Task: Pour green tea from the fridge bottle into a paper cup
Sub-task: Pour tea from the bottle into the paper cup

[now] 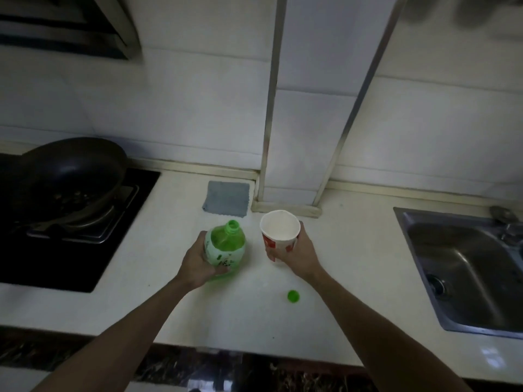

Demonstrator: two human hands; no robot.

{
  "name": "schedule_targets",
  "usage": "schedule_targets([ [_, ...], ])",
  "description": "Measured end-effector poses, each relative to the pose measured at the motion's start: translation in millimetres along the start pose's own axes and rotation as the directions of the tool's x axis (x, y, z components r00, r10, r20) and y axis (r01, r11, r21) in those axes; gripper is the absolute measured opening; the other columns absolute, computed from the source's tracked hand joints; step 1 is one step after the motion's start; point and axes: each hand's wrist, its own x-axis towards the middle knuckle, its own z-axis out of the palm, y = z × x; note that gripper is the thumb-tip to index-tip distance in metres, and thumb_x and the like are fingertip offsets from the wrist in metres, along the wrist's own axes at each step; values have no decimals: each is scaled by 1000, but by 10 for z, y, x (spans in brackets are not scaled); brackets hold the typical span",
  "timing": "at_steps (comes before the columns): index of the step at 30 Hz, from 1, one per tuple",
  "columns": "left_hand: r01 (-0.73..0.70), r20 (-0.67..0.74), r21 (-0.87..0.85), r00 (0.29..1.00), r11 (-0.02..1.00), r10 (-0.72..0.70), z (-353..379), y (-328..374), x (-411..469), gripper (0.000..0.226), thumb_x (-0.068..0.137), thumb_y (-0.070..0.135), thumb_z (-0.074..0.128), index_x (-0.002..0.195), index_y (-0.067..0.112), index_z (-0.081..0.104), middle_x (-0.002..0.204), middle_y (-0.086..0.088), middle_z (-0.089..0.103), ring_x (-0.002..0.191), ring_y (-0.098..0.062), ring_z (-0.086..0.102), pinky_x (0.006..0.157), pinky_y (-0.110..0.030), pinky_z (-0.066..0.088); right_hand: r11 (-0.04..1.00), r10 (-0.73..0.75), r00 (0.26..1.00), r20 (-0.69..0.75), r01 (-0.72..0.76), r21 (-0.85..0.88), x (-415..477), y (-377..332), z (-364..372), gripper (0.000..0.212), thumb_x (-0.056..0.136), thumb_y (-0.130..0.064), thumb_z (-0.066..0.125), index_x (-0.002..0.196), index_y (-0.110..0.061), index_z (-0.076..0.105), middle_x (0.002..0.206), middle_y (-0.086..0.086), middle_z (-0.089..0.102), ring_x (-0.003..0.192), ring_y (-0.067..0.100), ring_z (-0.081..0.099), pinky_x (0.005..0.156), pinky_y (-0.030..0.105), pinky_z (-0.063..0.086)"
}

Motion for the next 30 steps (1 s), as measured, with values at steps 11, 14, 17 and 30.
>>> schedule_targets([
  [11,-234,165,413,970,880,180,-591,1208,474,79,45,10,90,111,22,46,100,1,65,89,-18,62,74,-27,50,995,-40,998,57,35,93,257,-404,-223,84,62,-4,89,127,-24,41,122,-5,59,108,3,58,79,13,49],
  [14,-305,247,552,949,776,197,-747,1509,573,79,37,23,87,106,25,48,98,5,65,90,-18,63,77,-29,53,996,-37,995,88,29,90,314,-429,-223,86,60,-7,90,129,-24,41,124,-4,59,112,10,58,86,21,50],
  [17,-334,283,667,940,666,188,-867,1770,632,75,39,27,86,103,22,49,97,5,64,87,-18,63,73,-28,52,996,-18,992,126,7,93,366,-471,-223,86,61,-5,89,130,-21,40,120,-5,60,107,10,60,85,22,52],
  [30,-426,374,828,904,364,207,-929,2168,708,67,39,45,76,92,33,36,91,5,51,83,-18,53,73,-39,53,999,-49,985,168,48,10,480,-732,-159,97,54,-29,89,136,-30,37,125,-8,57,118,14,53,100,44,48],
])
